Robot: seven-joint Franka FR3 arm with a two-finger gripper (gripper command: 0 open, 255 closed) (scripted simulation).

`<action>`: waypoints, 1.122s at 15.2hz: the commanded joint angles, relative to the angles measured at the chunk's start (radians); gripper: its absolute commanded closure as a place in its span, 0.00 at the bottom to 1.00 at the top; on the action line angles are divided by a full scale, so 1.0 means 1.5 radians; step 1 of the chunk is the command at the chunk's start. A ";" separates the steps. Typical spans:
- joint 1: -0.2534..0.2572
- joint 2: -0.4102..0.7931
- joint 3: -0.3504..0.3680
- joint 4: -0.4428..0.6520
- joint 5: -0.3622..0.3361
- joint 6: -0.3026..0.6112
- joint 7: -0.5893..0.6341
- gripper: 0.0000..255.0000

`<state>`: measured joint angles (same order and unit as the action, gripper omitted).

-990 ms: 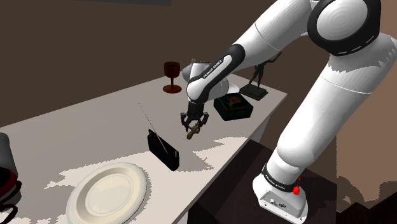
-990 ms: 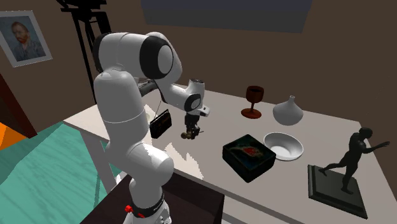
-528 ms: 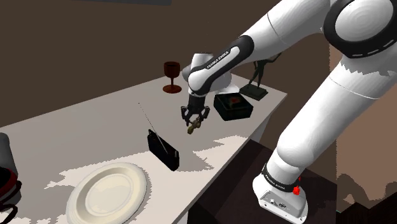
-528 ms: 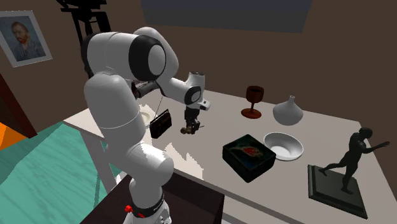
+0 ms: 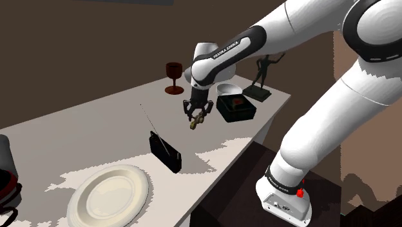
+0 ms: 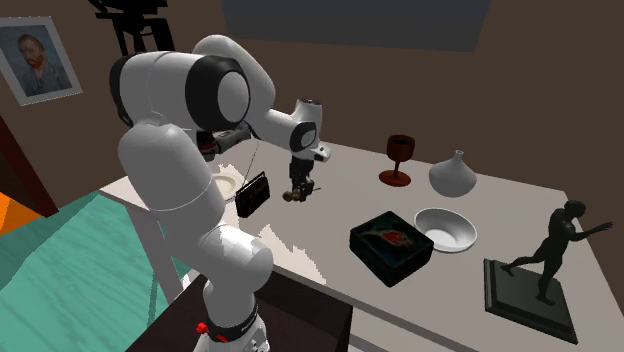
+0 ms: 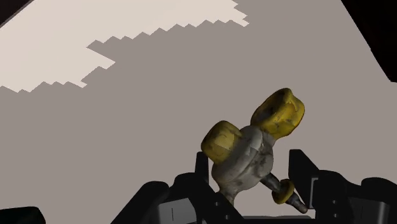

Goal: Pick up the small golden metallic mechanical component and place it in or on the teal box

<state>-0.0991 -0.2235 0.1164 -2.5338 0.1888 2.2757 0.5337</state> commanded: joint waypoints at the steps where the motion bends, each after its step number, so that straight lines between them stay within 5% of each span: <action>1: -0.001 -0.014 -0.002 0.007 -0.002 -0.022 0.001 1.00; 13: -0.004 -0.069 -0.006 0.063 -0.010 -0.132 0.013 1.00; 17: -0.036 -0.079 -0.053 0.053 -0.031 -0.140 -0.052 1.00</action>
<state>-0.1418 -0.3397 0.0535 -2.4540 0.1504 2.0703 0.4791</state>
